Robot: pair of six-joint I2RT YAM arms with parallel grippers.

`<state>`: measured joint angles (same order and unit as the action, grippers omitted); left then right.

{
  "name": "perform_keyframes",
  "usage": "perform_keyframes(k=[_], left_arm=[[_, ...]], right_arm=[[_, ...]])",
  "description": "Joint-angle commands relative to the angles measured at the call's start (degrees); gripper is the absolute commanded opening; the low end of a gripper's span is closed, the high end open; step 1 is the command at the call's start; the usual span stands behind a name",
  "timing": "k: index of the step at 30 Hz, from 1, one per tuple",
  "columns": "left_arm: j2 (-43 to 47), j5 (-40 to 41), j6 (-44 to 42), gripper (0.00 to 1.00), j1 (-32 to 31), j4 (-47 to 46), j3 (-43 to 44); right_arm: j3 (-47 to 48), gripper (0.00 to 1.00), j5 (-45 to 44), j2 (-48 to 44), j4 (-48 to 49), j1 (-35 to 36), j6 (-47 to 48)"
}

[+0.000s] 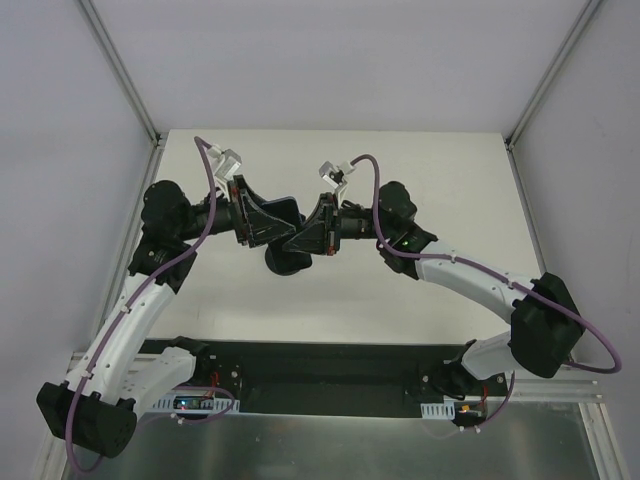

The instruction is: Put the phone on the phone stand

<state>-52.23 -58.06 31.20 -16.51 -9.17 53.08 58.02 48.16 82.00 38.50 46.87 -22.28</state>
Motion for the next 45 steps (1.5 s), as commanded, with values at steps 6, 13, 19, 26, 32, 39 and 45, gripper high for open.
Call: perform_keyframes(k=[6, 13, 19, 26, 32, 39, 45], left_arm=[[0.81, -0.03, 7.73, 0.46, -0.1, -13.33, -0.44], [-0.77, -2.4, 7.91, 0.28, -0.27, -13.42, -0.26], [-1.3, -4.25, 8.09, 0.0, -0.27, -15.53, 0.71], [-0.33, 26.36, -15.02, 0.0, -0.36, 19.79, 12.92], [3.53, 37.65, -18.1, 0.0, -0.36, 23.49, 12.05], [6.17, 35.05, -18.72, 0.0, -0.36, 25.52, 11.08], [5.3, 27.84, -20.39, 0.0, -0.36, 25.08, 10.55]], right_arm=[[-0.36, 0.01, 0.53, -0.87, 8.43, -0.03, -2.15], [0.87, 0.0, 0.44, -0.61, 9.13, 0.06, -2.94], [1.74, 0.01, 0.36, -0.17, 6.87, 0.15, -2.77], [3.41, 0.84, -18.0, -4.48, -26.61, -4.15, 14.54], [15.18, 0.73, -31.02, 1.93, -49.47, -6.62, 26.75], [22.83, 0.53, -25.15, 11.24, -54.5, -6.27, 39.06], [27.93, 0.41, -21.27, 17.22, -56.08, -6.27, 42.32]])
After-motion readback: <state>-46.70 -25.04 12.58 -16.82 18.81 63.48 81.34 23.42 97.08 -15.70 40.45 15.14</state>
